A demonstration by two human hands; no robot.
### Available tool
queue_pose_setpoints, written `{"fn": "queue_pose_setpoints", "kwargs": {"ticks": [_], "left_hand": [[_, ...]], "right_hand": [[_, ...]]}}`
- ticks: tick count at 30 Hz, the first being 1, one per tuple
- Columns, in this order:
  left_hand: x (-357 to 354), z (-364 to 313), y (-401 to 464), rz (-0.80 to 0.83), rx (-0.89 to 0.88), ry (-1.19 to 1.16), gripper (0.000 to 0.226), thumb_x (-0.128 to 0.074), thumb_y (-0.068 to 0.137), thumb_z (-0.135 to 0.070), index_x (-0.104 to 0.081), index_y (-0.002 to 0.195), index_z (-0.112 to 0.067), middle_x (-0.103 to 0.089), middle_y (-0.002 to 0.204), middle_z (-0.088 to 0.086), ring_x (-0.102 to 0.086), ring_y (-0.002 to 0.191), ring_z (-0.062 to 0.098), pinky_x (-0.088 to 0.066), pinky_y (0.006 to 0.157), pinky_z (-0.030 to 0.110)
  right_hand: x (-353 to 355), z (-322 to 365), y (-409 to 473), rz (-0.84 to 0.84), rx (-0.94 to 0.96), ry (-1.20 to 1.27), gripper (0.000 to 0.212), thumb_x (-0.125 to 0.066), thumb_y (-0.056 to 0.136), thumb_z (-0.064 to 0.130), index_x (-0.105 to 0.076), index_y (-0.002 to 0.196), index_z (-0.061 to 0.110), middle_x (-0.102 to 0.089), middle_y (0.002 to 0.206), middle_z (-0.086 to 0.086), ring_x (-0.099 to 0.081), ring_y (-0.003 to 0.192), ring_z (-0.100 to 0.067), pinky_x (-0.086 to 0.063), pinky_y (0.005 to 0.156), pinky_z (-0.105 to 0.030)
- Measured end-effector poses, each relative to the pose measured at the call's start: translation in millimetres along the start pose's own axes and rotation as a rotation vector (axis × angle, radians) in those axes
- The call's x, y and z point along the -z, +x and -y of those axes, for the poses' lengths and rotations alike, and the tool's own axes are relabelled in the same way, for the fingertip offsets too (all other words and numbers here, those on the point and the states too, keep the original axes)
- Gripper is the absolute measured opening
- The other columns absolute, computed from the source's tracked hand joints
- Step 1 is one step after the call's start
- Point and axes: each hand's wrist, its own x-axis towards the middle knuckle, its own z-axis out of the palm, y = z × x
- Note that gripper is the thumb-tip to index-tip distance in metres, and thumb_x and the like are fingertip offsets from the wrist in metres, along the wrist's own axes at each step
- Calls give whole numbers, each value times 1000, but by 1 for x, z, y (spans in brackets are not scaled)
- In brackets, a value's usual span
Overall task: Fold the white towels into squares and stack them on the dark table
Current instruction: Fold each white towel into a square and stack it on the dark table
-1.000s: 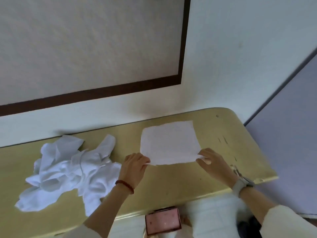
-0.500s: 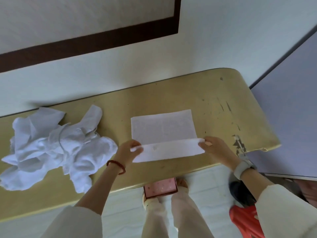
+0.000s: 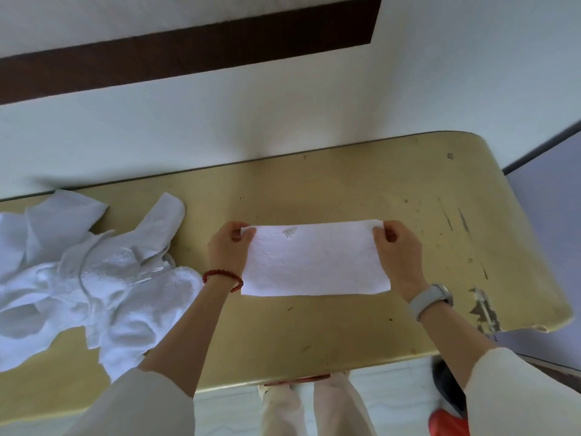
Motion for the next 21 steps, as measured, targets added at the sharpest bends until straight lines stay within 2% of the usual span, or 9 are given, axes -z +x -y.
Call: {"fn": "queue_pose_setpoints", "kwargs": {"ticks": [3,5,8,11,15,17,19,21], "left_hand": [[-4,4,8,3,10,-8,8,-57,88,-19,-64,91,-16,-58,73,-14,-51,68,-2,-35,59,8],[-6,7,10,-6,23,-24,7,-59,87,-19,-65,89,-18,-58,73,-16,-51,68,-3,-35,59,5],[-9,11,11,-3,0,19,8,-60,86,-20,-67,89,-19,-61,77,-10,-51,70,-2,-34,61,6],[-10,11,12,-7,-14,32,9,-60,85,-21,-68,90,-19,-61,80,-8,-51,71,-1,-34,63,7],[-9,11,8,-37,-44,51,17,-56,89,-20,-68,100,-15,-61,88,-6,-53,78,8,-37,68,12],[-8,12,7,-30,-60,55,20,-54,90,-17,-67,105,-14,-60,91,-5,-53,80,9,-35,69,9],[-8,13,7,-27,-70,64,21,-53,91,-15,-67,106,-13,-58,92,-5,-52,80,8,-33,67,4],[-8,12,8,-42,-52,60,21,-54,91,-15,-68,106,-12,-55,94,-5,-51,81,9,-36,71,9]], "right_hand": [[-5,-3,6,-24,19,-23,14,-49,92,12,-59,96,4,-56,80,-2,-48,73,-16,-33,57,-15],[-8,-3,8,-36,27,-33,14,-49,92,11,-59,97,4,-56,80,-2,-49,73,-16,-33,58,-19],[-11,-3,9,-28,23,-53,16,-49,91,9,-59,102,4,-58,87,-3,-50,78,-16,-34,70,-23],[-12,-4,11,-22,43,-76,20,-51,89,8,-57,108,4,-57,92,-2,-49,84,-14,-35,73,-23],[-15,-3,12,-45,64,-87,19,-49,92,13,-58,106,5,-57,91,-2,-50,82,-14,-33,71,-20],[-15,-5,13,-54,65,-98,17,-46,93,13,-59,102,5,-61,90,-4,-50,78,-15,-33,68,-19],[-16,-7,15,-58,70,-133,17,-45,94,13,-59,100,6,-62,88,-6,-52,76,-18,-35,66,-23],[-16,-7,17,-61,76,-169,17,-45,94,14,-60,99,7,-63,87,-7,-53,75,-20,-39,66,-27]]}}
